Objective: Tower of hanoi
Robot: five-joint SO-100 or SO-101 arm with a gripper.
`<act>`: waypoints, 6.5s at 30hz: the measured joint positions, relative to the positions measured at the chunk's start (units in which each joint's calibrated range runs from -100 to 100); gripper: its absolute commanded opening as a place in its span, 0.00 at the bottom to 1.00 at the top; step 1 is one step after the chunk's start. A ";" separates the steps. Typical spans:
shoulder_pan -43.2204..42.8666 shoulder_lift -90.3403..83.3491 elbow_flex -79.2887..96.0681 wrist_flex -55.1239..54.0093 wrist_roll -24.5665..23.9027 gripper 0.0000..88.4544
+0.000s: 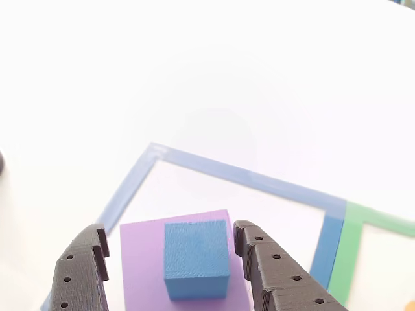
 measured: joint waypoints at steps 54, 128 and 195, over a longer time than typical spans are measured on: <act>26.85 -51.92 -53.09 126.48 0.00 0.27; 26.20 -5.57 8.96 -0.48 0.20 0.27; 26.20 -39.34 -25.76 77.53 0.59 0.08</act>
